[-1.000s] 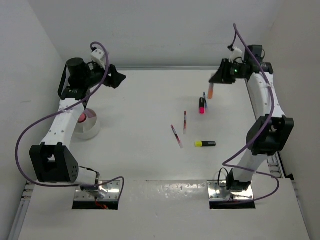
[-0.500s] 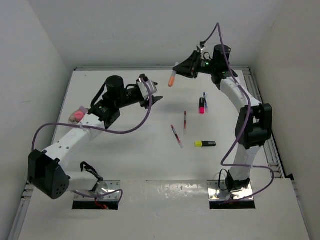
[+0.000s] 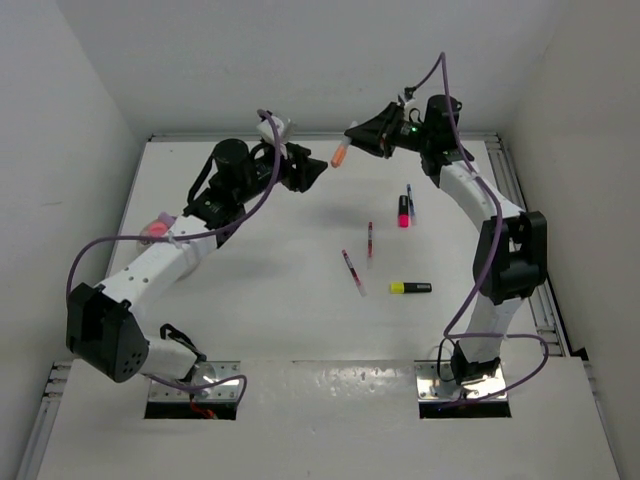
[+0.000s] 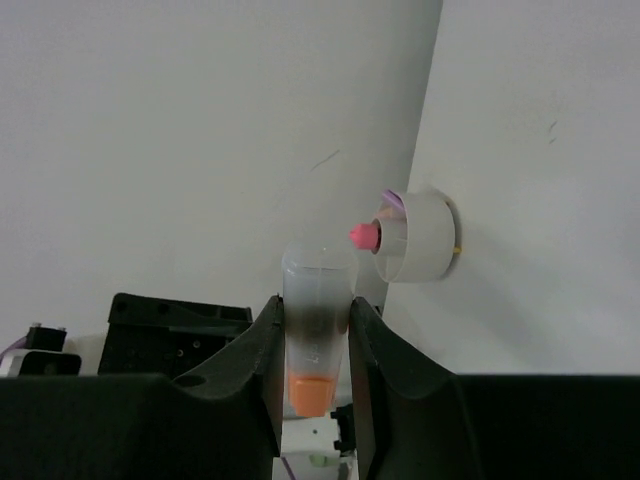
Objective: Sort the stationery into containers
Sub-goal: Pick up the stationery from the center of the board.
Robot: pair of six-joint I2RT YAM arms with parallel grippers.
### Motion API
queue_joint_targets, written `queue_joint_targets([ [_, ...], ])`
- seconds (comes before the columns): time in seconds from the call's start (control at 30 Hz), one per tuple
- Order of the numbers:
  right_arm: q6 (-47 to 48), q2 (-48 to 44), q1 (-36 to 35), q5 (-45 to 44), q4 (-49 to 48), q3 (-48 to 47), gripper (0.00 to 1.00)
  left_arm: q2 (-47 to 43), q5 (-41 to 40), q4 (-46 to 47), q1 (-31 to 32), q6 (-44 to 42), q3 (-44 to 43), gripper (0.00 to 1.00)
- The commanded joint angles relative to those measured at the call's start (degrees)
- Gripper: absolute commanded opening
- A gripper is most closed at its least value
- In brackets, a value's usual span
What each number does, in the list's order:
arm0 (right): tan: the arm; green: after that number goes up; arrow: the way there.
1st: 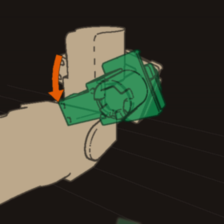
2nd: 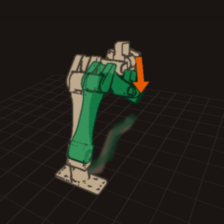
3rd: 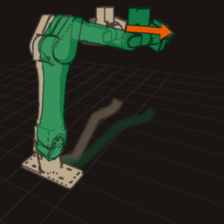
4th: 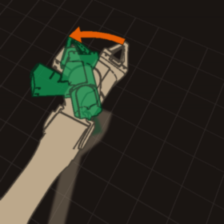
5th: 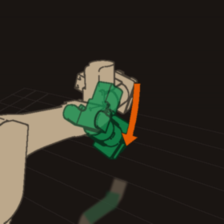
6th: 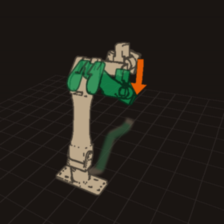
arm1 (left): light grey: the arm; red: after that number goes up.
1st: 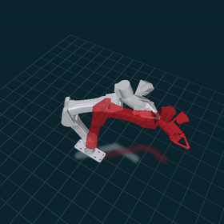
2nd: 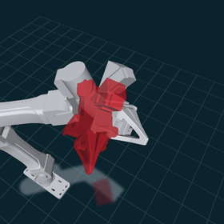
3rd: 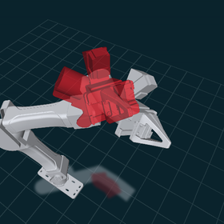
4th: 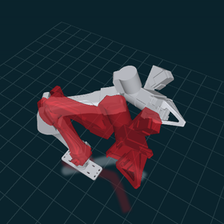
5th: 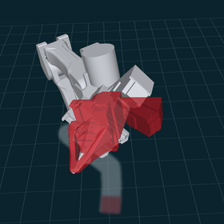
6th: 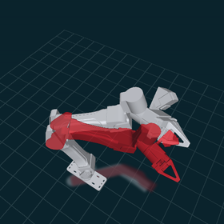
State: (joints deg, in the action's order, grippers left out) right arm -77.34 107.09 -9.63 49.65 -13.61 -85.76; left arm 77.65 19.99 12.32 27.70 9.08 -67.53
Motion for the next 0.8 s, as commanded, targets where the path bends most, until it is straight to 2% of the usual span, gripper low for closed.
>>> queue_joint_targets([
  [0.0,-3.4,-2.7,-0.5,-3.7,0.1,-3.4,0.00,0.0,-1.6,2.8,-0.2,8.7,-1.6,0.58],
  [0.23,-8.7,-1.9,-2.4,-6.8,2.7,-7.1,0.00,2.4,-2.6,4.6,0.7,11.0,-3.3,0.57],
  [0.4,-11.5,-1.9,-3.1,-8.8,8.8,-7.3,0.00,3.7,-3.4,4.4,1.4,11.7,-4.7,0.56],
  [0.77,-14.3,-3.3,-3.8,-9.8,12.9,-6.1,0.00,5.3,-5.2,4.7,2.3,12.5,-6.1,0.47],
])
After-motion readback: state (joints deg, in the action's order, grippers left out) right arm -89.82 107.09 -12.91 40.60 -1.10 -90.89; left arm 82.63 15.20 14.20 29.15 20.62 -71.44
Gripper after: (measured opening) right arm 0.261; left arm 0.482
